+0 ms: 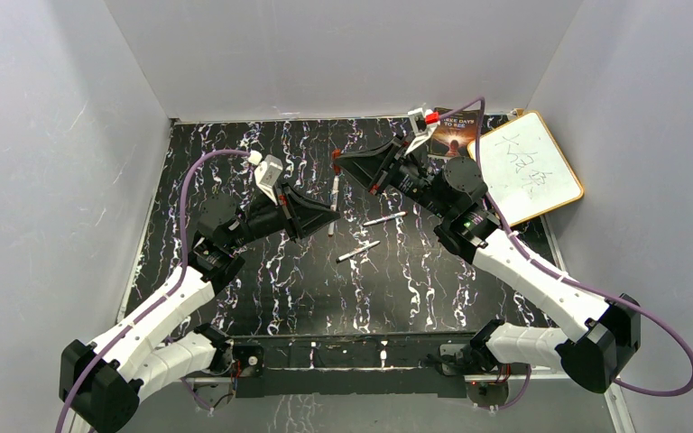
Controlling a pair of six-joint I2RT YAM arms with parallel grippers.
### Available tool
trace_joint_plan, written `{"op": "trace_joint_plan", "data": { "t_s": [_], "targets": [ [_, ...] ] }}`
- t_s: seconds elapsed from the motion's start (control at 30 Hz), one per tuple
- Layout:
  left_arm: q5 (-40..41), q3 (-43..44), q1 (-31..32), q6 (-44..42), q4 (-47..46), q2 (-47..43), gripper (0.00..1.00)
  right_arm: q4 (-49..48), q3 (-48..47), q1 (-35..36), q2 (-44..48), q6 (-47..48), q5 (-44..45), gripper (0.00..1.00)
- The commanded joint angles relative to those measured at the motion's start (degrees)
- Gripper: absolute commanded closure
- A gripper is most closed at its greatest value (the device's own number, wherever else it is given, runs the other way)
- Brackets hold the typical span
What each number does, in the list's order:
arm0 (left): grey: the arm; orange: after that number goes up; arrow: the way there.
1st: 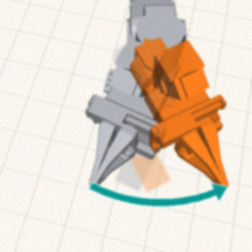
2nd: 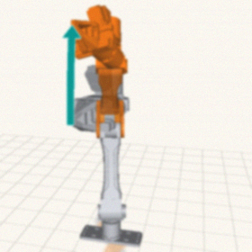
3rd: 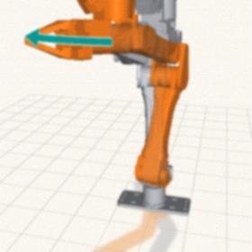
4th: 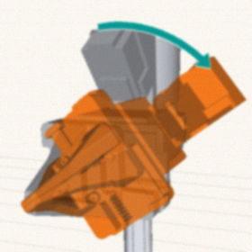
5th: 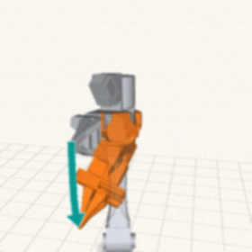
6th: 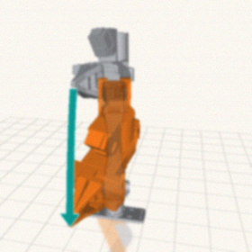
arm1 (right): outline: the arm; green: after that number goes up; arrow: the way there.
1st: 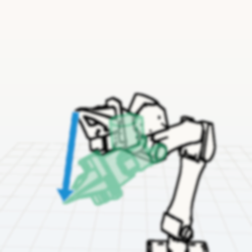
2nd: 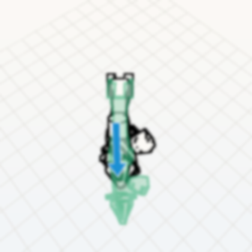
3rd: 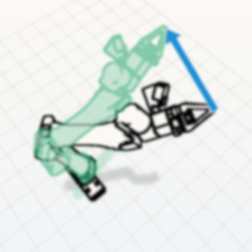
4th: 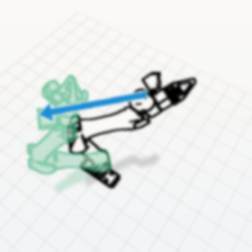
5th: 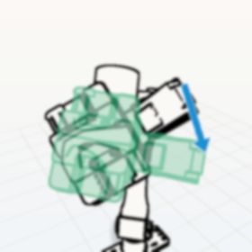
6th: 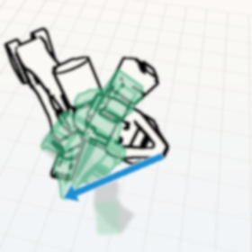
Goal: Insert the pens into the pen caps
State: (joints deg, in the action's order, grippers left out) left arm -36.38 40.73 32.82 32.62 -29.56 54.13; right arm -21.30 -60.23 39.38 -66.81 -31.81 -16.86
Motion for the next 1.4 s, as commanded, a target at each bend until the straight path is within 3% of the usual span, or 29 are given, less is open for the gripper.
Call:
{"op": "trace_joint_plan", "data": {
  "t_s": [0.0, 1.37],
  "targets": [
    [-0.81, 2.09, 0.31, -0.04, -1.97, -0.46, 1.00, -4.07, -2.79, 0.26, 1.32, 0.17, -0.81, 1.00],
    [-0.10, 3.42, 0.30, 0.19, -1.88, -1.02, 1.00, -4.29, -0.04, 0.20, 2.40, 0.26, -0.80, 1.00]
  ]
}}
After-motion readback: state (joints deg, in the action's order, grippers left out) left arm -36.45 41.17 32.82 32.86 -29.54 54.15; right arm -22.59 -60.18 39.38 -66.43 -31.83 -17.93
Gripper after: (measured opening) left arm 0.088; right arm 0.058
